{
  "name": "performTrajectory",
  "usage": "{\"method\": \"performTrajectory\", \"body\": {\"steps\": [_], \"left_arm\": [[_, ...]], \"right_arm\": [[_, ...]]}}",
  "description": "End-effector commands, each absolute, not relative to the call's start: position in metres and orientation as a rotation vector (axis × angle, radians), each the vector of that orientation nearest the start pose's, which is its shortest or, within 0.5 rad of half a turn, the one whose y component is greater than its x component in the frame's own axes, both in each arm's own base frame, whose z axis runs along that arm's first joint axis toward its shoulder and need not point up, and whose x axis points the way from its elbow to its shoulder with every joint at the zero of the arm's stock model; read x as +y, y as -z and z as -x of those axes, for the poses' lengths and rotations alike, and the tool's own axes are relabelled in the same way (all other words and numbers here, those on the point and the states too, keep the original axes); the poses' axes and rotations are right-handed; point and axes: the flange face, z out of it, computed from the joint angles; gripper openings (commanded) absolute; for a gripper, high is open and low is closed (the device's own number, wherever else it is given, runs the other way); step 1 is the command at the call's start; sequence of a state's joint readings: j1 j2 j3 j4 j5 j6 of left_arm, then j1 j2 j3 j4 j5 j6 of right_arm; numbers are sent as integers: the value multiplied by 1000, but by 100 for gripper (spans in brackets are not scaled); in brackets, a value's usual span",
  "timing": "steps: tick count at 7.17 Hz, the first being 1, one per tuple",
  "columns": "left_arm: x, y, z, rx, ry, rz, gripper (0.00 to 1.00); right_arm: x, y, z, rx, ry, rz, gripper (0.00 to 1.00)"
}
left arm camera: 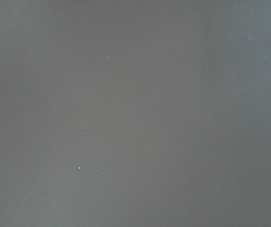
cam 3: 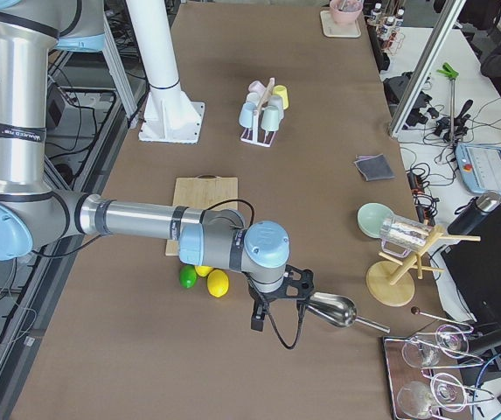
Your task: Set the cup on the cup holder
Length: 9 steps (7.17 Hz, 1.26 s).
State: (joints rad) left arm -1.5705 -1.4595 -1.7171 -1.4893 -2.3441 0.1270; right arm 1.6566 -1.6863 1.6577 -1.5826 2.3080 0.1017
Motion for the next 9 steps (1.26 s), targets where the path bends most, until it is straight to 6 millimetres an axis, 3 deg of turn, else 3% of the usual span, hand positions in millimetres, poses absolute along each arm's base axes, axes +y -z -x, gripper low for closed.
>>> {"method": "performTrajectory", "body": {"steps": [1, 4, 9], "left_arm": [[-440, -649, 64, 776, -99, 2, 98], [-428, -671, 63, 777, -83, 49, 98], [-420, -674, 64, 778, -78, 56, 98]], "right_arm": [[-438, -664, -90, -748, -218, 63, 100], [-436, -667, -89, -734, -214, 68, 100], [-436, -668, -89, -734, -213, 68, 100]]}}
